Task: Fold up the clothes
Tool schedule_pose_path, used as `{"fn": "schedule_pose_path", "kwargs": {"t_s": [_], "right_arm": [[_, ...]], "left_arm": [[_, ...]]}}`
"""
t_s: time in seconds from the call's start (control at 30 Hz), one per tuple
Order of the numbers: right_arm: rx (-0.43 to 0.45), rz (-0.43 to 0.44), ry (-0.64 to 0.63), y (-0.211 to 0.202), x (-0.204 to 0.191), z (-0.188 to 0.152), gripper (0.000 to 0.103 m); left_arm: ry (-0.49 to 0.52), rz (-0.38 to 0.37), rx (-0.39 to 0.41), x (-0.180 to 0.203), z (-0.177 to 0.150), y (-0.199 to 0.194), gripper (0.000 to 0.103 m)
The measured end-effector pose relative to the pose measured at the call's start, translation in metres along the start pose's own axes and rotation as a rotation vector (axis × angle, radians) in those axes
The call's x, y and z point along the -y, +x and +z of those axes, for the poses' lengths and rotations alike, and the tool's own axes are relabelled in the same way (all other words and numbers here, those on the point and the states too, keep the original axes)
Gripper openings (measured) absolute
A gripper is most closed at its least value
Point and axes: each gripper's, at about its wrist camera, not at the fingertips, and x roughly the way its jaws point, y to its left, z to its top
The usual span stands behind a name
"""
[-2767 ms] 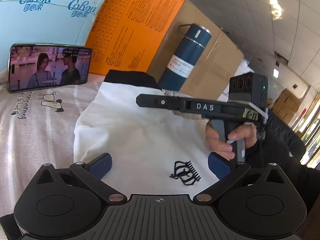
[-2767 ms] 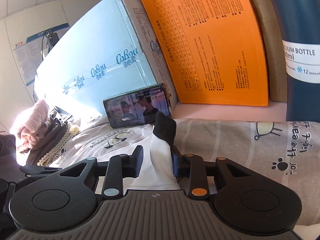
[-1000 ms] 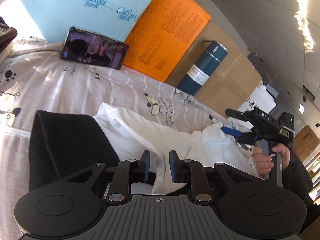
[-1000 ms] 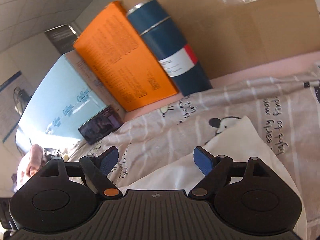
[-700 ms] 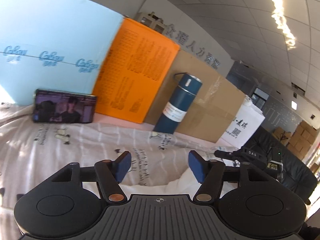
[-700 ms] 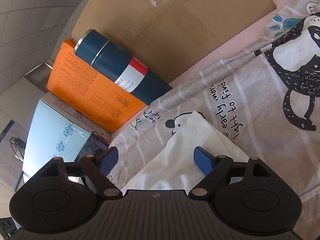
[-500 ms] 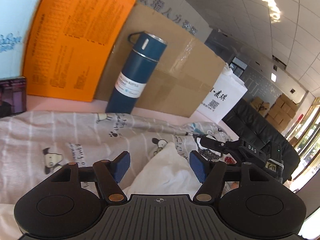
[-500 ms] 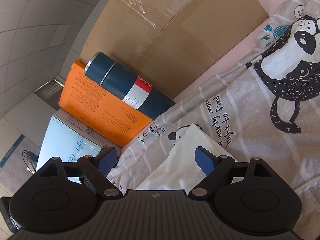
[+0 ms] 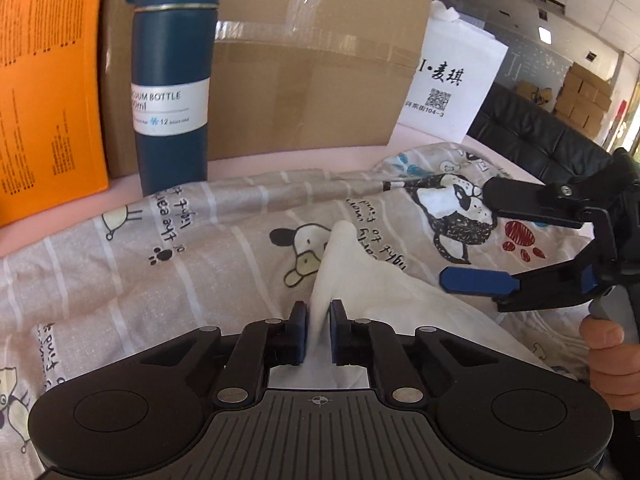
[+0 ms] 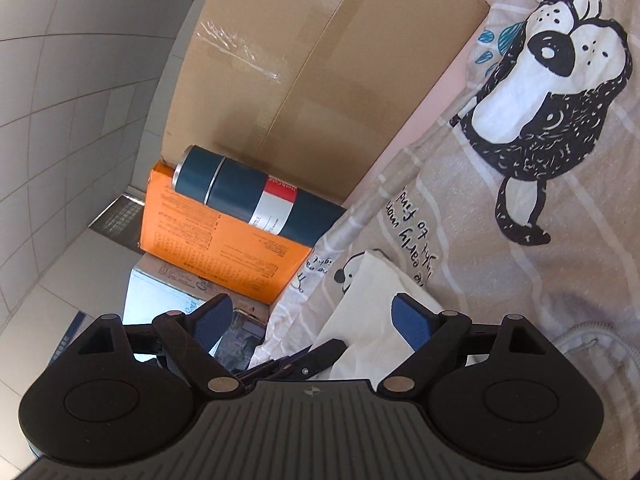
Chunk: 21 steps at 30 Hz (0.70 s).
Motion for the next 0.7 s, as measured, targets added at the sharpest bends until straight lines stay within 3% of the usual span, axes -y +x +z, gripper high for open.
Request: {"fn": "schedule_pose_path", "kwargs": {"t_s": [0.17,0.27,0.33,0.47,0.57,0.63,0.7], "right_arm": [[-0.059,0.052,0.010,0.006,-0.002,-0.006,0.086],[-0.059,0.026,-0.004,0.006,-0.003,-0.008,0.087],[-0.060,-0.008,-0.011,0.008,-0.003,-0.008,0.087],[-0.049,-0.013,-0.001,0.011,0.002,-0.008,0.087],[-0.041,0.001,-0.006,0.013,0.004,-0.008,0.087],[-0.038,0.003,-0.020,0.016,0.003,-0.009,0.087],[-0.041,-0.006,-0.043,0.020,0.002,-0.010,0.087]], "left_arm": [[0.244,-0.051,0.085,0.057,-0.014,-0.032,0.009],[0.356,-0.075,0.042,0.085,-0.032,-0.031,0.010],[0.365,-0.061,0.047,0.088,-0.040,-0.034,0.012],[0.267,0.009,0.137,0.068,-0.045,-0.059,0.014],[0.158,0.104,0.193,0.039,-0.045,-0.076,0.028],[0.089,0.145,0.188,0.021,-0.045,-0.076,0.029],[0.046,0.133,0.152,0.010,-0.047,-0.069,0.032]]}}
